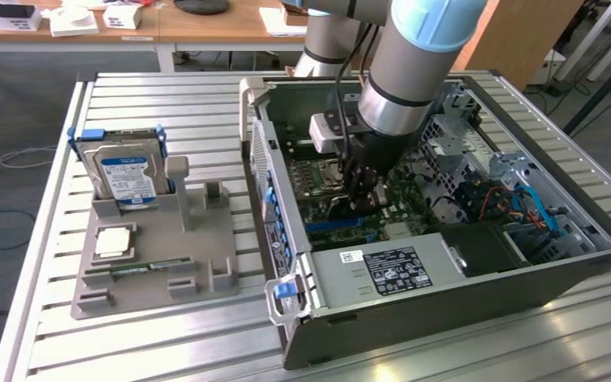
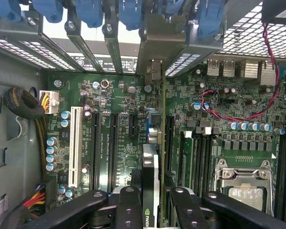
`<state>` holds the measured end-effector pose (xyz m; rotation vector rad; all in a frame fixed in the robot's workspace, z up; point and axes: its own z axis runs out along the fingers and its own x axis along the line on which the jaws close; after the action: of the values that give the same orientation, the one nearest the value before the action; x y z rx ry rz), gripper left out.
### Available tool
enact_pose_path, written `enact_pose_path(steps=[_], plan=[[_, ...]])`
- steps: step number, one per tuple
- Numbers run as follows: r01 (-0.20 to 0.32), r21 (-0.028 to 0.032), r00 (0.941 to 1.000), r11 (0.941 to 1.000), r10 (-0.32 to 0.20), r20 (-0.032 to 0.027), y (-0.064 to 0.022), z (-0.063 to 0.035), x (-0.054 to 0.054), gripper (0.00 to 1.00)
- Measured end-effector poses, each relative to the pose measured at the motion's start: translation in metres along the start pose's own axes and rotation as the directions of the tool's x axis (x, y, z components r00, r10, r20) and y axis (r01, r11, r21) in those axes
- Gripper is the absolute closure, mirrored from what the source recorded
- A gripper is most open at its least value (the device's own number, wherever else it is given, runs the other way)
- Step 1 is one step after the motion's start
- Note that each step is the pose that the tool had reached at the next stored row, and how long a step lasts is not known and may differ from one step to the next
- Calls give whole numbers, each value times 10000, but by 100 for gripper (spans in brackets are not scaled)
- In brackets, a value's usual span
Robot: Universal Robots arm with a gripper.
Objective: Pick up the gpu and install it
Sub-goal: 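Insert the gpu into the slot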
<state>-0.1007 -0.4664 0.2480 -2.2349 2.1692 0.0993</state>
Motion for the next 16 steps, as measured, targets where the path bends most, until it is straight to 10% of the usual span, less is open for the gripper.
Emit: enact_pose_path(steps=[4,16], plan=[[2,1,10000,10000,-2,91,1,-2,11,73],[-22,3,10000,10000,22,95,0,-2,12,73]])
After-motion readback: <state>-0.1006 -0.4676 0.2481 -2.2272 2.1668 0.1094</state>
